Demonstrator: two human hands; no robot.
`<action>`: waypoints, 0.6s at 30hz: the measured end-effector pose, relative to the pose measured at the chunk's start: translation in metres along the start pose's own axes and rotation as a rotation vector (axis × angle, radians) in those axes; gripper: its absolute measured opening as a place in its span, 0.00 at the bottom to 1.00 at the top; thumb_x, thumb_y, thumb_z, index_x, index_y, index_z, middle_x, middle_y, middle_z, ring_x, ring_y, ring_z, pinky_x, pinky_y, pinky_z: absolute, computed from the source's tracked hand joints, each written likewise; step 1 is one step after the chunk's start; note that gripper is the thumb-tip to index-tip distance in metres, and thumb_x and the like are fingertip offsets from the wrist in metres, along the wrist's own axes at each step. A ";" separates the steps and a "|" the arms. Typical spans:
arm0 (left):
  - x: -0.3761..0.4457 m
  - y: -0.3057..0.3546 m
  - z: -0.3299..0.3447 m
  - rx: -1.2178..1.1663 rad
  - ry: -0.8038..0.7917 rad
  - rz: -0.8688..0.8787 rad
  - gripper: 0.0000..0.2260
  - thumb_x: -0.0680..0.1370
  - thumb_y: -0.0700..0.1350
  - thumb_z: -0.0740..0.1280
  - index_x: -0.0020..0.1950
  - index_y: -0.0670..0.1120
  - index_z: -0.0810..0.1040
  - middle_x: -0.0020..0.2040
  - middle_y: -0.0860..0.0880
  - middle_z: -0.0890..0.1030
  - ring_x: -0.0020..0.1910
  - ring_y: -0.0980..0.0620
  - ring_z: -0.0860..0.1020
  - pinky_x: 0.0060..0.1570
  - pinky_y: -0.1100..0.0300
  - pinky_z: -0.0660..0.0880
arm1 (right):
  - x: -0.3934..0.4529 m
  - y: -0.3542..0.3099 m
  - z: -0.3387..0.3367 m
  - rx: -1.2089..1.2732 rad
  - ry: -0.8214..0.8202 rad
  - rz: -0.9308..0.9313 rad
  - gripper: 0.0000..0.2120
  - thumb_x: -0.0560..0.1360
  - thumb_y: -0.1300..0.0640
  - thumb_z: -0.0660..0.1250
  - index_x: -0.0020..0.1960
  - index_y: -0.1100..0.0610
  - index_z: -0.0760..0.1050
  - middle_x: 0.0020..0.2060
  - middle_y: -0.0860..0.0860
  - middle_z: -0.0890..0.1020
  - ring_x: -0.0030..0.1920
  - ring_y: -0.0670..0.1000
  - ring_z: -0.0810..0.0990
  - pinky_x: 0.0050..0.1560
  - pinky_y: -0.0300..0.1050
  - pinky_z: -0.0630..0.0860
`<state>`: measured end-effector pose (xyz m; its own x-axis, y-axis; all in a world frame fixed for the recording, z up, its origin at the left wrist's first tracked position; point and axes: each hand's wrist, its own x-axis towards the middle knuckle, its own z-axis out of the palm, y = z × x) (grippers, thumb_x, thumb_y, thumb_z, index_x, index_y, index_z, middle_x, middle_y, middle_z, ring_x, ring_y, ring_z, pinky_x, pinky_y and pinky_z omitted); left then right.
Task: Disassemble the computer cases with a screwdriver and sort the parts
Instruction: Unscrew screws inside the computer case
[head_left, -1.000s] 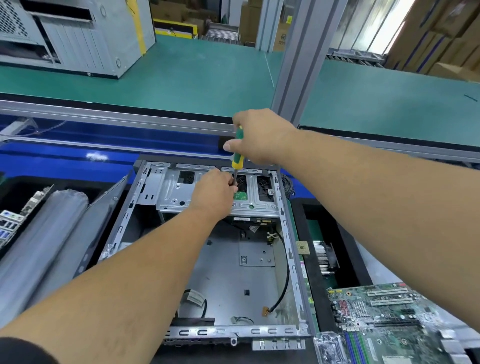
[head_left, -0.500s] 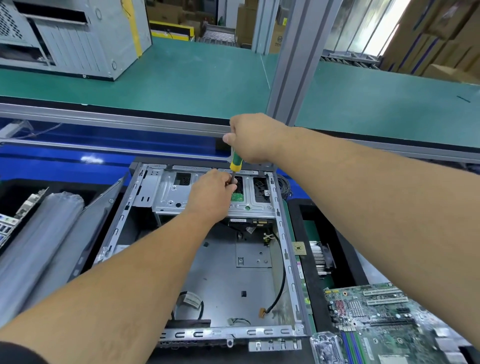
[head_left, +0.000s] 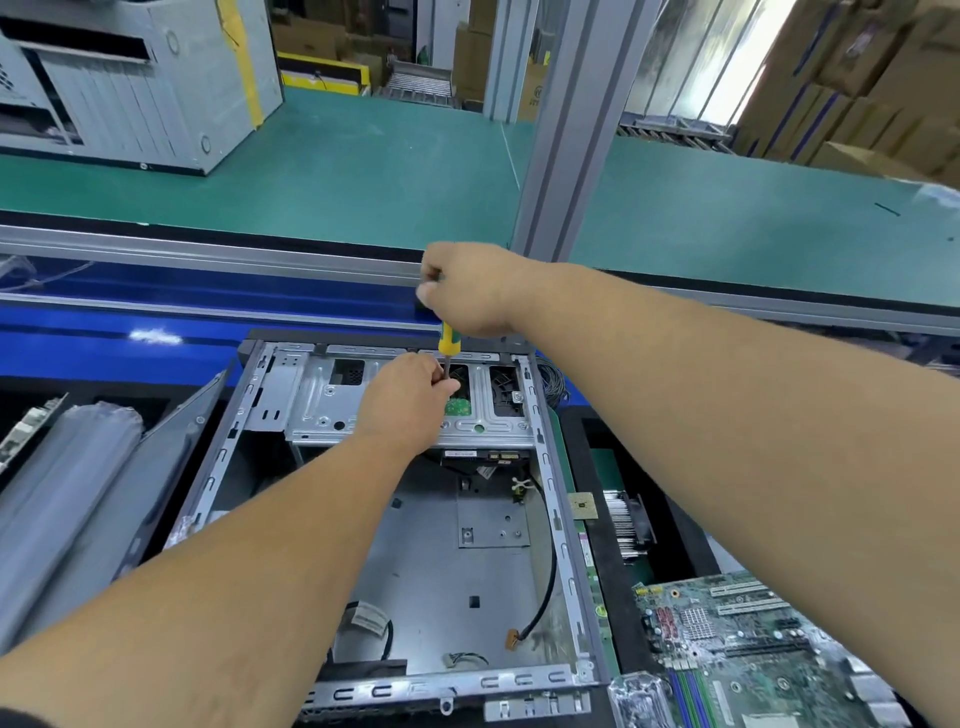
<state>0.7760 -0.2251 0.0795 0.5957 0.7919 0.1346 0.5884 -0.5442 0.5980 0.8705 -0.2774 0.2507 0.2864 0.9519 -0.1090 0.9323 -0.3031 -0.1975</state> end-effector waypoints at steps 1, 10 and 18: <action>0.000 0.000 0.000 0.001 -0.002 0.004 0.12 0.82 0.53 0.69 0.43 0.47 0.77 0.38 0.52 0.76 0.37 0.51 0.75 0.39 0.56 0.69 | -0.001 -0.001 0.001 -0.090 0.040 0.051 0.15 0.86 0.46 0.55 0.58 0.55 0.74 0.46 0.51 0.78 0.48 0.54 0.76 0.41 0.47 0.69; -0.002 0.001 -0.002 -0.022 -0.002 0.027 0.09 0.81 0.53 0.69 0.46 0.49 0.79 0.42 0.51 0.78 0.40 0.50 0.77 0.39 0.55 0.71 | 0.002 0.016 -0.005 -0.039 -0.043 -0.067 0.02 0.84 0.56 0.60 0.55 0.53 0.72 0.47 0.51 0.79 0.40 0.48 0.74 0.34 0.45 0.67; -0.002 -0.001 -0.001 -0.086 -0.001 0.065 0.08 0.83 0.49 0.65 0.50 0.49 0.82 0.47 0.52 0.82 0.44 0.50 0.78 0.42 0.55 0.74 | -0.003 0.022 -0.003 0.120 -0.031 -0.061 0.04 0.83 0.54 0.61 0.58 0.51 0.72 0.43 0.46 0.75 0.39 0.47 0.74 0.31 0.41 0.67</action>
<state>0.7733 -0.2259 0.0795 0.6316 0.7555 0.1741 0.4994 -0.5682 0.6540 0.8905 -0.2870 0.2501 0.2209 0.9675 -0.1233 0.9141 -0.2494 -0.3196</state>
